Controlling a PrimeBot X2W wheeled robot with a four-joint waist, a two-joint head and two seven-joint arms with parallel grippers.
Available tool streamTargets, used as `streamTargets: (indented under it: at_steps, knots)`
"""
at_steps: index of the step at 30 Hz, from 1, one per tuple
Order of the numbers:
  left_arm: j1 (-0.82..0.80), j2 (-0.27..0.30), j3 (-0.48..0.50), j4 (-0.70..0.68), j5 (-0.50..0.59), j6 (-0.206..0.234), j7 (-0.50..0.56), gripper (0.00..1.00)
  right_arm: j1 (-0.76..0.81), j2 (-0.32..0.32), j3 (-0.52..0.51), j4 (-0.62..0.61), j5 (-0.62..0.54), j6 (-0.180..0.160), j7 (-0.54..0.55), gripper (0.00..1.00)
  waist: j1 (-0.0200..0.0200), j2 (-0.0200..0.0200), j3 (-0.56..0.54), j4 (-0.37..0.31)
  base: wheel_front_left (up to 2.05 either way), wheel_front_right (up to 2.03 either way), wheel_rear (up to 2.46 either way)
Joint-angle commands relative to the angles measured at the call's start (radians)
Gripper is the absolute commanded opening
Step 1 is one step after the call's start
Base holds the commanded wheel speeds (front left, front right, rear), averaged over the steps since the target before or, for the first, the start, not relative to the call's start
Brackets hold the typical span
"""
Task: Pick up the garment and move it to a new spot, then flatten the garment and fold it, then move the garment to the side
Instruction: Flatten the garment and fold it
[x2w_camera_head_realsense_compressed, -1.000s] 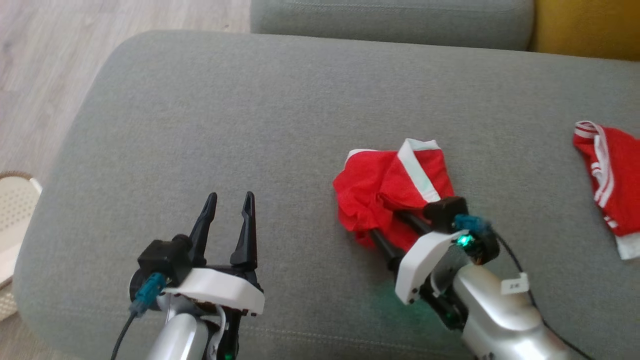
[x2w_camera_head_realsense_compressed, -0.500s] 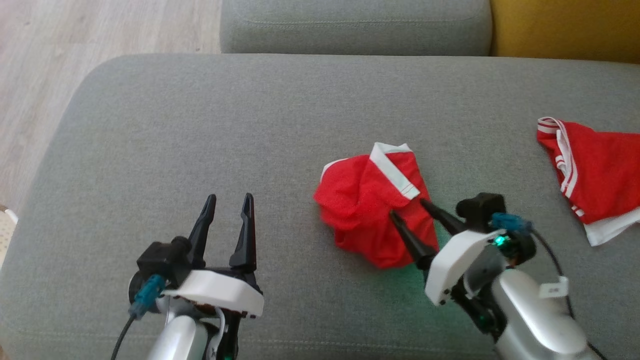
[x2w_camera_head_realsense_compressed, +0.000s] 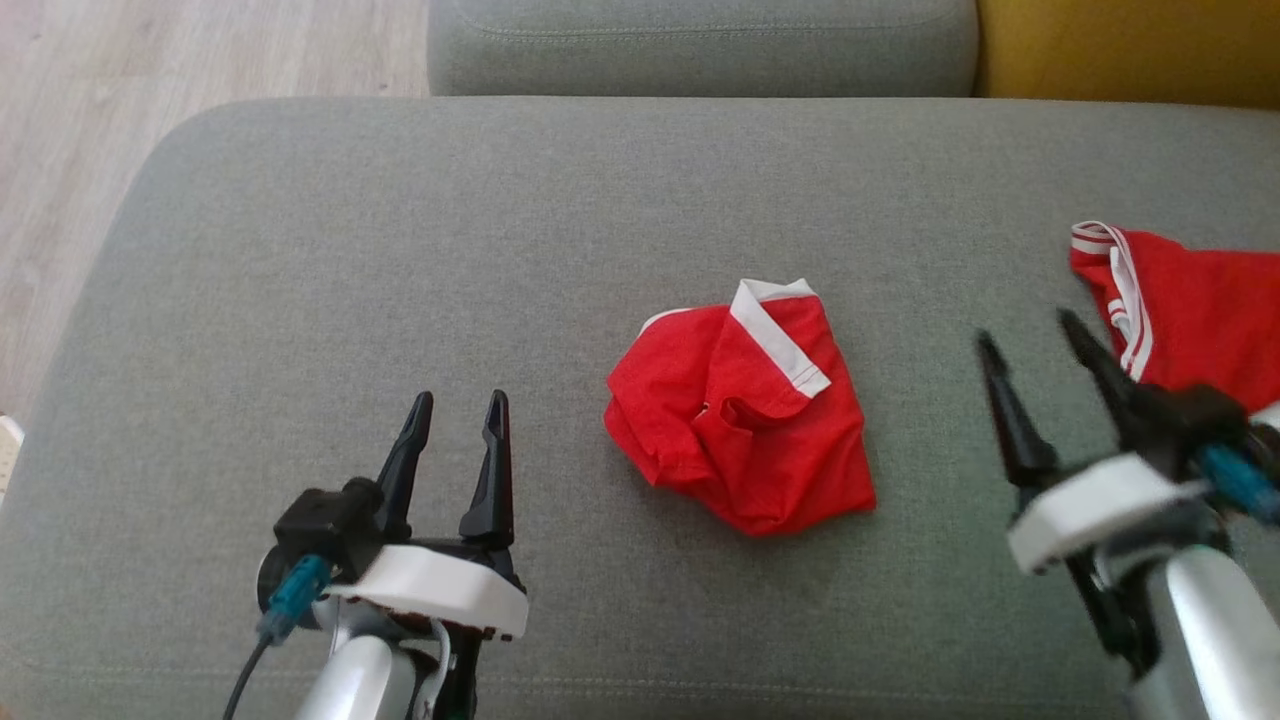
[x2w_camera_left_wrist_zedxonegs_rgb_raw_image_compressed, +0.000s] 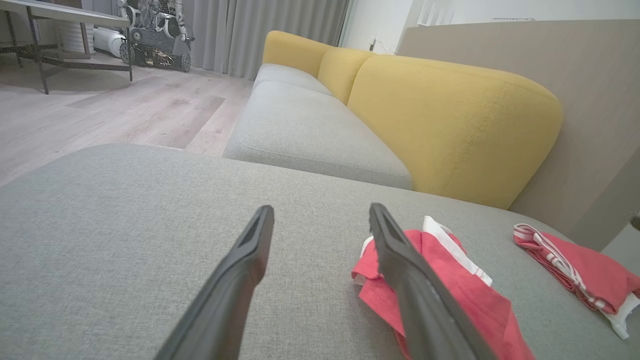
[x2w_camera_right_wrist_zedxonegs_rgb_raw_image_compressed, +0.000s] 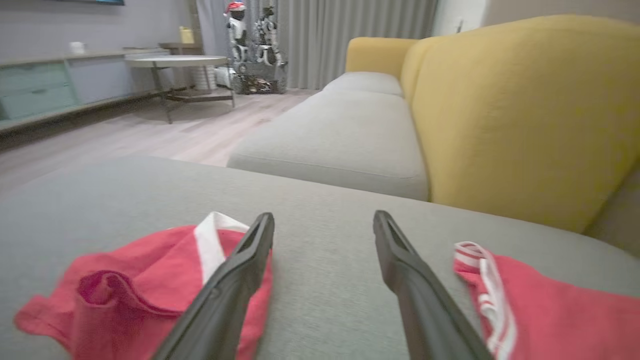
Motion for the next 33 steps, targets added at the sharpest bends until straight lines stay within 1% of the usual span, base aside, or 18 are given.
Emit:
streamTargets:
  at_steps: [1,6,8,12,13,14,19,24,28,33]
  knots:
    - [-0.038,0.005,0.037,-0.039,0.009,-0.004,-0.006,1.0,0.006,-0.001,0.001,-0.034,-0.029,-0.001,-0.025,1.0,0.0,0.0,0.002,-0.001,0.0,0.0,0.0]
    - [-0.035,0.005,0.04,-0.05,0.013,-0.011,-0.006,1.0,0.051,0.051,-0.113,-0.007,-0.144,-0.001,-0.144,1.0,0.0,0.0,0.009,-0.011,0.0,0.0,0.0]
    - [-0.031,0.005,0.041,-0.056,0.015,-0.014,-0.006,1.0,0.061,0.071,-0.138,0.013,-0.181,-0.001,-0.174,1.0,0.0,0.0,0.009,-0.015,0.0,0.0,0.0]
    - [-0.022,0.005,0.038,-0.062,0.02,-0.017,-0.006,1.0,0.063,0.099,-0.17,0.051,-0.214,-0.001,-0.208,1.0,0.0,0.0,0.009,-0.02,0.0,0.0,0.0]
    - [-0.02,0.005,0.036,-0.063,0.02,-0.017,-0.006,1.0,0.06,0.104,-0.172,0.059,-0.217,-0.001,-0.214,0.64,0.0,0.0,0.009,-0.021,0.0,0.0,0.0]
    - [-0.02,0.005,0.034,-0.064,0.021,-0.018,-0.006,1.0,0.055,0.108,-0.172,0.067,-0.215,-0.001,-0.218,0.0,0.0,0.0,0.011,-0.02,0.0,0.0,0.0]
    - [-0.028,0.005,0.025,-0.061,0.03,-0.026,-0.006,1.0,0.014,0.115,-0.12,0.114,-0.197,-0.001,-0.227,0.0,0.0,0.0,0.031,-0.007,0.0,0.0,0.0]
    - [-0.044,0.005,0.018,-0.057,0.032,-0.033,-0.006,1.0,-0.059,0.11,-0.05,0.194,-0.168,-0.001,-0.222,0.0,0.0,0.0,0.063,0.025,0.0,0.0,0.0]
    - [-0.054,0.005,0.007,-0.052,0.029,-0.034,-0.006,1.0,-0.129,0.101,0.014,0.287,-0.123,-0.001,-0.211,0.0,0.0,0.0,0.09,0.058,0.0,0.0,0.0]
    - [-0.072,0.005,-0.01,-0.048,0.022,-0.034,-0.006,1.0,-0.203,0.07,0.077,0.426,-0.09,-0.001,-0.208,0.0,0.0,0.0,0.121,0.103,0.0,0.0,0.0]
